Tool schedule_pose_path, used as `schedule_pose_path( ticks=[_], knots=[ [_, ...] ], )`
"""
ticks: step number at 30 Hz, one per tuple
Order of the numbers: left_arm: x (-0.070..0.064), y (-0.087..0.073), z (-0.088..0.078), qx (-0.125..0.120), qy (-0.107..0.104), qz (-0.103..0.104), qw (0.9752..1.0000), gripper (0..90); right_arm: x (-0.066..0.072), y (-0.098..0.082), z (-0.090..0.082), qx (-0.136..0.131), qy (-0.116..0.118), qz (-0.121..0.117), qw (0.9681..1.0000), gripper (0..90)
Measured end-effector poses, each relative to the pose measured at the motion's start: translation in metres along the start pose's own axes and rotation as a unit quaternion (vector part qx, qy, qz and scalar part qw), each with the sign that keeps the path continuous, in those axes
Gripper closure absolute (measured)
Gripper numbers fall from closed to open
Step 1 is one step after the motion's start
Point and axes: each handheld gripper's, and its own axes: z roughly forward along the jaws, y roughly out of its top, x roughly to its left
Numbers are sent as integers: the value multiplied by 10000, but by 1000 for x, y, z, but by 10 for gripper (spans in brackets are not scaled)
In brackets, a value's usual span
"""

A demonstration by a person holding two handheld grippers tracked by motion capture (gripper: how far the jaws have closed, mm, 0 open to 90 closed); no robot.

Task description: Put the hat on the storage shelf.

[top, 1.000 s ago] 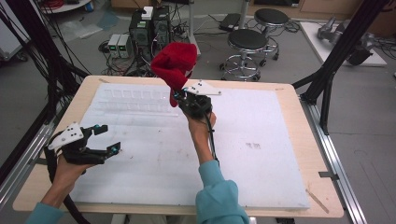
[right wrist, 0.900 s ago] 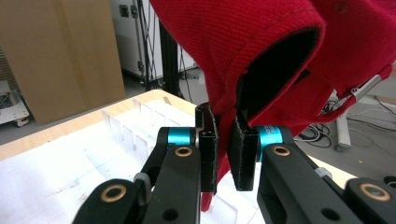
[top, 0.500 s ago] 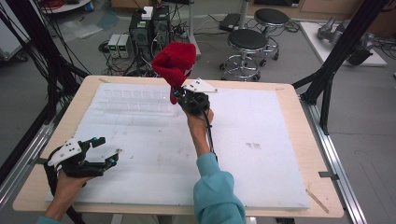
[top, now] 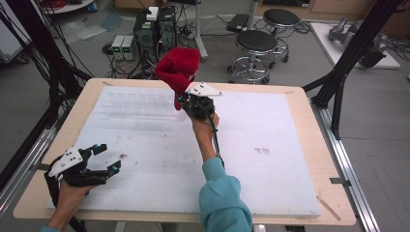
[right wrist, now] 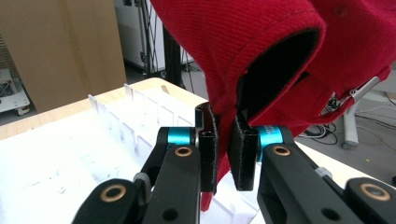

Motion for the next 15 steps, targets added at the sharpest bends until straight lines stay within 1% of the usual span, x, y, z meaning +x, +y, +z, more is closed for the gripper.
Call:
schedule_pose_path(
  ticks=[3, 5, 10, 12, 15],
  knots=[
    [-1, 0, 0, 4, 14, 10, 10000, 134, 0, 0, 0, 11, -2, -6, 10000, 835],
    [-1, -1, 0, 11, 10, 26, 10000, 134, -2, 0, -1, 23, -23, 55, 10000, 835],
    [-1, -3, 0, 12, 6, 1, 10000, 134, -3, 0, -2, 22, -30, 57, 10000, 835],
    [-1, -3, 0, 7, 6, 2, 10000, 134, -4, -1, -2, 16, -17, 98, 9999, 835],
    [-1, -3, 0, 11, 17, 0, 10000, 134, -2, 0, -2, 57, -54, 110, 9999, 835]
  ],
)
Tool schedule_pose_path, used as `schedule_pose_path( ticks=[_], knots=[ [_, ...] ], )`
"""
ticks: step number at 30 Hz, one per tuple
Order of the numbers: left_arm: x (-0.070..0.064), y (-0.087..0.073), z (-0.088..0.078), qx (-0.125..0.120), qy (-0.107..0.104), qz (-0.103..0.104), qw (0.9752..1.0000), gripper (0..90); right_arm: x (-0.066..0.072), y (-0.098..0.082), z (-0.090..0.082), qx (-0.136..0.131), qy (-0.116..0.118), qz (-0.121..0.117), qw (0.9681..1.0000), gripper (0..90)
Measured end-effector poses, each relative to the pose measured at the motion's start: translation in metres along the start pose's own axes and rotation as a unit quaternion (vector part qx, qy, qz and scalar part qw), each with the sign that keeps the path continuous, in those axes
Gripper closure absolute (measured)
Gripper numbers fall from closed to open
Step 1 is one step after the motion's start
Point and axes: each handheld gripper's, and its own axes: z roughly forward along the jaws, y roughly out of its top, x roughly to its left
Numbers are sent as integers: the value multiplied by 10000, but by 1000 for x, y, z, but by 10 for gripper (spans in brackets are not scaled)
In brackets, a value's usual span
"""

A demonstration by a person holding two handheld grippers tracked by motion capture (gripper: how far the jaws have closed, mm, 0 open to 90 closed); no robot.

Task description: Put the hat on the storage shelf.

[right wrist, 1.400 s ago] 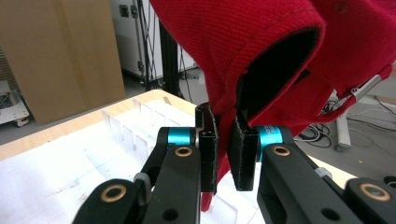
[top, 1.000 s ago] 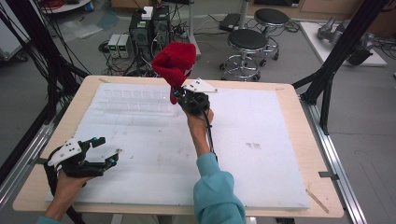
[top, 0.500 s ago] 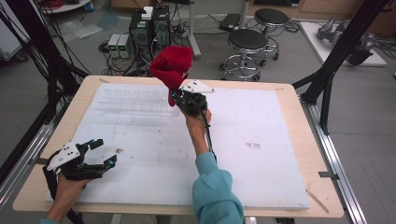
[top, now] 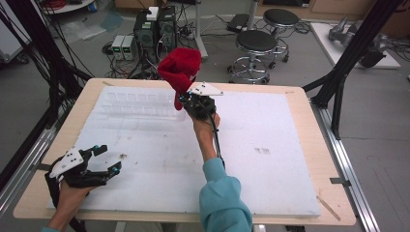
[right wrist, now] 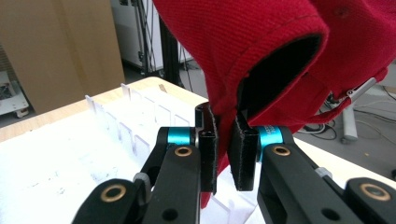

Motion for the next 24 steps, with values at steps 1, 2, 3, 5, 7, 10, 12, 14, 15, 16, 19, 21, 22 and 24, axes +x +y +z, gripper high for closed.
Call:
schedule_pose_path(
  ticks=[1, 2, 3, 5, 7, 10, 12, 14, 15, 16, 19, 21, 22, 24],
  knots=[
    [0, 0, 0, 3, -9, 2, 10000, 134, 1, 0, 0, 9, 4, -23, 10000, 835],
    [0, 0, 0, 11, -13, 20, 10000, 134, 2, 1, 0, 17, 11, -49, 10000, 835],
    [0, 0, 0, 11, -13, 20, 10000, 134, 3, 1, 0, 34, -5, -45, 10000, 836],
    [0, 0, 0, 3, -6, 5, 10000, 134, 6, 1, 1, 39, -1, -84, 10000, 835],
    [0, 0, 0, 1, -5, 3, 10000, 134, 6, 2, 1, 45, -3, -96, 9999, 836],
    [0, -1, 0, 15, -12, 12, 10000, 134, 8, 2, 0, 86, -45, -113, 9999, 836],
    [0, -1, 0, 6, -6, 8, 10000, 134, 10, 3, 0, 100, -46, -146, 9998, 835],
    [0, -2, 1, 0, -5, 3, 10000, 134, 12, 3, 1, 166, -30, -171, 9997, 835],
    [0, -2, 1, 0, -5, 3, 10000, 134, 13, 3, 2, 225, -50, -205, 9995, 835],
    [-1, -2, 1, -11, -12, -2, 10000, 134, 14, 2, 3, 243, -44, -225, 9994, 835],
    [-1, -2, 0, -27, -17, -7, 10000, 134, 16, 1, 6, 232, -77, -292, 9993, 835],
    [-1, -3, 0, -30, -18, -2, 10000, 134, 16, 0, 8, 261, -84, -289, 9992, 835],
    [-1, -3, 0, -26, -21, 10, 10000, 134, 15, -1, 10, 291, -99, -299, 9991, 835],
    [-1, -3, 0, -36, -17, 3, 10000, 134, 14, -5, 12, 394, -94, -217, 9989, 835]
  ],
)
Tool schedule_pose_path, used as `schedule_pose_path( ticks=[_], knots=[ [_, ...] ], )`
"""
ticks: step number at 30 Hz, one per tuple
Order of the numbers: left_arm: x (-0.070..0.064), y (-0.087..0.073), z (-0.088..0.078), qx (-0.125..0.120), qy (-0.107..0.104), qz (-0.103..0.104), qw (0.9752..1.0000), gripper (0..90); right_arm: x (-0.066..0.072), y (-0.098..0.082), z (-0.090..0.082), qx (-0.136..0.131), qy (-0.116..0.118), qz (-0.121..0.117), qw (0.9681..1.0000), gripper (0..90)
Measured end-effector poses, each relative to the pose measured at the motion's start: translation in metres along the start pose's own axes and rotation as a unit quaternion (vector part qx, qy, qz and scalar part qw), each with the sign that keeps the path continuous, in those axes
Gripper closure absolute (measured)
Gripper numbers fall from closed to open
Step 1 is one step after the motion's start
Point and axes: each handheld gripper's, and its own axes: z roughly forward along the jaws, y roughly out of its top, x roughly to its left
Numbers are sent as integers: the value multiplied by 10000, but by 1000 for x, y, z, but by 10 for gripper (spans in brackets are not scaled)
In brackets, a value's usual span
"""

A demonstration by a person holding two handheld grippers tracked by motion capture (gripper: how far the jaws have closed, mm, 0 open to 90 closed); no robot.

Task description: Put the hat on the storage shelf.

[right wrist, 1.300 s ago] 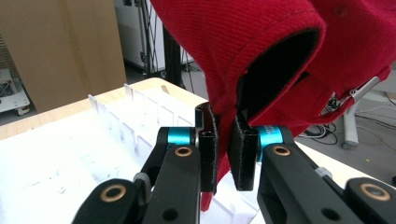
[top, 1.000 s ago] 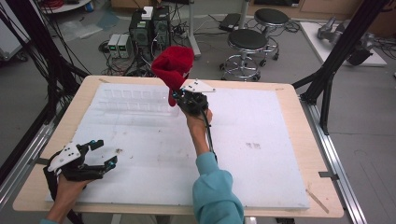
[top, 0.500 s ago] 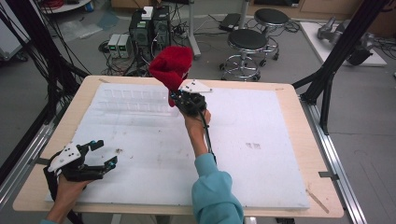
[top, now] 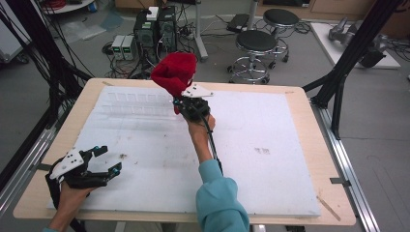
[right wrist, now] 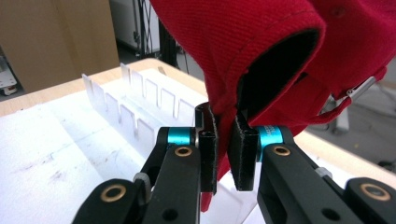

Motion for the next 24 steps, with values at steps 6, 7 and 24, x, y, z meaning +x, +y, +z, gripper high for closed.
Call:
schedule_pose_path(
  ticks=[6, 7, 24],
  knots=[
    [0, 0, 0, -35, 7, -17, 10000, 134, 1, -5, 5, 60, 52, 73, 9999, 835],
    [0, 0, 0, -35, 7, -17, 10000, 134, 1, -5, 5, 56, 52, 63, 10000, 834],
    [-1, -1, -2, -91, 64, 33, 9999, 138, -8, -8, -18, 525, 4, -32, 9986, 199]
  ],
)
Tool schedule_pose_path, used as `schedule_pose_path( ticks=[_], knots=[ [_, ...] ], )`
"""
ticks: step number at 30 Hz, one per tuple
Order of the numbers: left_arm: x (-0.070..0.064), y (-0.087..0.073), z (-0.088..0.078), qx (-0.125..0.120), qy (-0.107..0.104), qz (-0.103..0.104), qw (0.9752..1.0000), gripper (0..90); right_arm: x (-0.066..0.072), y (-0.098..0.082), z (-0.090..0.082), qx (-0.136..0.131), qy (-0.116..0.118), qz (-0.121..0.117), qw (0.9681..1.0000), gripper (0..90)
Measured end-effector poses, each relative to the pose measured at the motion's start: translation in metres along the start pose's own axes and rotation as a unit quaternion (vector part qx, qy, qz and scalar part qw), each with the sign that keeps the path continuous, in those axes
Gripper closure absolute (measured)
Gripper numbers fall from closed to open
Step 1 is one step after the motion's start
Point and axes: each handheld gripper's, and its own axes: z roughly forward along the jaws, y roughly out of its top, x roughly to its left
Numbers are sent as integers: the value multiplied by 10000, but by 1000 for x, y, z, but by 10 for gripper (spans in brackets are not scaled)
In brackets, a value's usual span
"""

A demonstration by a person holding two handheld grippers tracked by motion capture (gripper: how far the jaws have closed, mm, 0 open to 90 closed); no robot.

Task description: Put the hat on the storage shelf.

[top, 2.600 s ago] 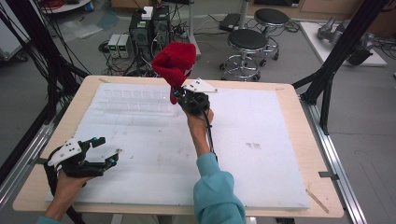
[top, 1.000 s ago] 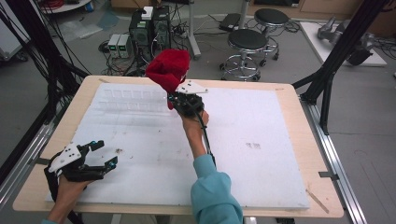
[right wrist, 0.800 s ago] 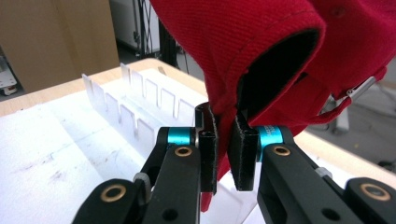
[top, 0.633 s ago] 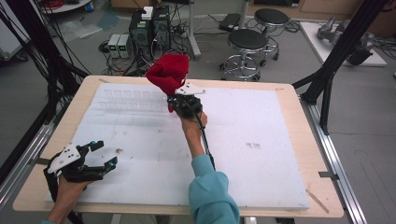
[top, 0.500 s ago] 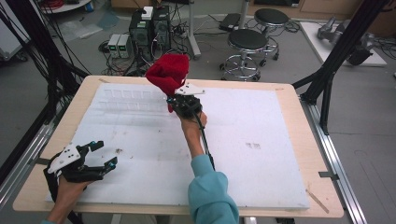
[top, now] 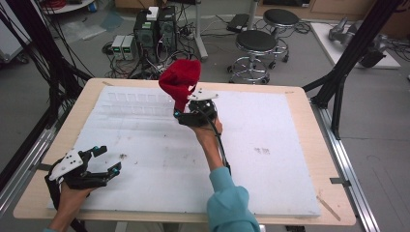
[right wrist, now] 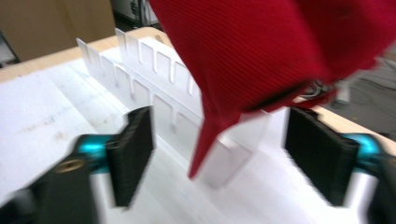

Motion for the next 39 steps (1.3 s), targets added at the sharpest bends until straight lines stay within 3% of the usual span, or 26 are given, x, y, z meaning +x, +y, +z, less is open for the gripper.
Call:
schedule_pose_path(
  ticks=[2, 6, 9, 11, 12, 13, 15, 21, 25, 30, 32, 34, 39],
  knots=[
    [0, 0, 0, -31, 3, -57, 10000, 138, -3, -3, -11, 54, -2, 83, 10000, 116],
    [1, -1, -2, -119, 53, -101, 9999, 137, -5, -15, -51, -131, 81, -110, 9998, 115],
    [-2, -2, -5, -255, 124, 30, 9996, 137, -10, -29, -90, -374, 56, -175, 9991, 114],
    [-3, -3, -7, -381, 214, 77, 9990, 137, -15, -35, -116, -252, 69, -22, 9997, 107],
    [-3, -3, -8, -414, 246, 69, 9988, 137, -17, -37, -127, -284, 117, 48, 9995, 107],
    [-3, -2, -7, -417, 258, 70, 9988, 137, -19, -43, -144, -501, 116, 93, 9986, 108],
    [-2, -3, -7, -410, 330, 62, 9986, 137, -18, -55, -170, -993, -99, -83, 9950, 108],
    [-2, -3, -6, -385, 399, 38, 9985, 137, -24, -100, -219, -1055, -383, -116, 9936, 107],
    [-4, -3, -5, -363, 434, 94, 9984, 137, -29, -138, -229, -1062, -467, 188, 9931, 107],
    [-5, -3, -5, -349, 454, 176, 9982, 138, -30, -174, -221, -1315, -492, 389, 9893, 107],
    [-5, -3, -5, -362, 466, 157, 9981, 138, -30, -180, -217, -1289, -573, 413, 9891, 107],
    [-5, -3, -5, -366, 468, 134, 9981, 138, -30, -182, -214, -1089, -587, 357, 9917, 107],
    [-5, -3, -6, -374, 463, 151, 9981, 138, -29, -185, -211, -1007, -626, 378, 9922, 108]
  ],
)
